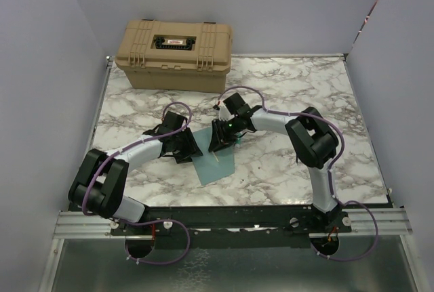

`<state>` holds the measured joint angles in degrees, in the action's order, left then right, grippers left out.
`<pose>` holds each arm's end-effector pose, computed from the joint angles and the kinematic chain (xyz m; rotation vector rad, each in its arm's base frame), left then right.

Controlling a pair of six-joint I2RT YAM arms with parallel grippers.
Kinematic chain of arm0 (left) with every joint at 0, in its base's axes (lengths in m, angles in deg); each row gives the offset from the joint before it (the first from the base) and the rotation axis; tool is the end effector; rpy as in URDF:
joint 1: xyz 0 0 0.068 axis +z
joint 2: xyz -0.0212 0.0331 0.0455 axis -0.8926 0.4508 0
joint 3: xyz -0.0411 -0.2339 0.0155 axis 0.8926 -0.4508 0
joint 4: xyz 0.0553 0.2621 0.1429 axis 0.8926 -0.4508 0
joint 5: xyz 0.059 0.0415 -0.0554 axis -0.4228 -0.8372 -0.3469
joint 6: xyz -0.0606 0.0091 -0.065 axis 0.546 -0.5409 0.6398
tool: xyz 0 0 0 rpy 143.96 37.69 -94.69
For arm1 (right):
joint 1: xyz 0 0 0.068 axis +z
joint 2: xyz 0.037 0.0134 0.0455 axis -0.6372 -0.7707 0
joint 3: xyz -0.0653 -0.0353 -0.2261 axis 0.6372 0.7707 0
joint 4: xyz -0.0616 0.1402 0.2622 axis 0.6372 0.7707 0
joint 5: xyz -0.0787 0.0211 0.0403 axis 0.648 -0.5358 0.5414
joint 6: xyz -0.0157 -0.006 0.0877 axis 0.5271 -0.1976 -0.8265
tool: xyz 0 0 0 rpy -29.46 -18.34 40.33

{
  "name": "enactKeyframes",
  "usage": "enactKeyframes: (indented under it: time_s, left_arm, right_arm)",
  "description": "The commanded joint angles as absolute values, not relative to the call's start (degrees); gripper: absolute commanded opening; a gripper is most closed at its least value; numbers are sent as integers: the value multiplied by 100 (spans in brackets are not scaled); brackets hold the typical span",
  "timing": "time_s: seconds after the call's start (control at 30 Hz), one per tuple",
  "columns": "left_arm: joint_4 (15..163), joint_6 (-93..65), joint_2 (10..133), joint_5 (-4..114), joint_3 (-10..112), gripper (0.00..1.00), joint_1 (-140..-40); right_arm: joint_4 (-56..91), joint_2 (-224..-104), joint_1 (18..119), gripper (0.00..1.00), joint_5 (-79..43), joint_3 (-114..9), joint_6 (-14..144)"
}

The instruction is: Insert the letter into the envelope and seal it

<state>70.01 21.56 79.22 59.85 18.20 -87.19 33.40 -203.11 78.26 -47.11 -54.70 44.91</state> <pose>0.2826 -0.1452 0.0502 -0.4842 2.7353 -0.6778 0.3289 0.3239 0.0405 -0.5367 2.7482 1.1922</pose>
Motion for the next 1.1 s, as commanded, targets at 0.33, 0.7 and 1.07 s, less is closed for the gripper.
enactKeyframes:
  time_s: [0.33, 0.7, 1.07]
  left_arm:
    - [6736, 2552, 7826, 5755, 1539, 53, -8720]
    - [5999, 2233, 6728, 4477, 2000, 65, -8610]
    - [5992, 1508, 5608, 3091, 2515, 99, -8555]
  right_arm:
    - [3147, -19849, 7896, 32, -4582, -5083, 4090]
    - [3952, -18085, 7837, 46, -1710, -4858, 4237]
    - [4728, -18063, 7532, 57, -19, -4680, 3596]
